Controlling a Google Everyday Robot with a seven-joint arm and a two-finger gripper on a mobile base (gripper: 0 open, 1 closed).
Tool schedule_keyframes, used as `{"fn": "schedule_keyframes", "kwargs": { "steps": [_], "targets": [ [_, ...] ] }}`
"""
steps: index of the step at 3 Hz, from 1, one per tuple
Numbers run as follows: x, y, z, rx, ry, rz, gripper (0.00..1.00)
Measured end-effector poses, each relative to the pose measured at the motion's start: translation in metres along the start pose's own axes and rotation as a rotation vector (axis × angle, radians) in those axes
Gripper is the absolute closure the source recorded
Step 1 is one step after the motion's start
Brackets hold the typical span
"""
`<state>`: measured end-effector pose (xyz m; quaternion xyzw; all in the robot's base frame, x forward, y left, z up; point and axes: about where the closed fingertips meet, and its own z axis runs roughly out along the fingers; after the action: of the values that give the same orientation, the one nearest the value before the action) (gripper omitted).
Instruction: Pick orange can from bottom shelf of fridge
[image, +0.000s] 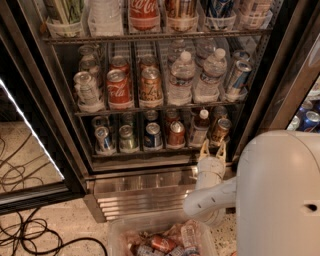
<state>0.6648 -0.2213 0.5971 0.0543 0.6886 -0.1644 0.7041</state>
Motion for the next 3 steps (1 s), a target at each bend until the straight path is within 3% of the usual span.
{"fn": "schedule_keyframes", "kwargs": {
  "steps": [1, 2, 3],
  "targets": [
    [0.002, 0.000, 0.005, 0.004, -0.004, -0.010, 0.61],
    [0.004, 0.001, 0.015, 0.010, -0.007, -0.025, 0.61],
    [0.005, -0.003, 0.028, 0.026, -0.007, -0.035, 0.53]
  ]
}}
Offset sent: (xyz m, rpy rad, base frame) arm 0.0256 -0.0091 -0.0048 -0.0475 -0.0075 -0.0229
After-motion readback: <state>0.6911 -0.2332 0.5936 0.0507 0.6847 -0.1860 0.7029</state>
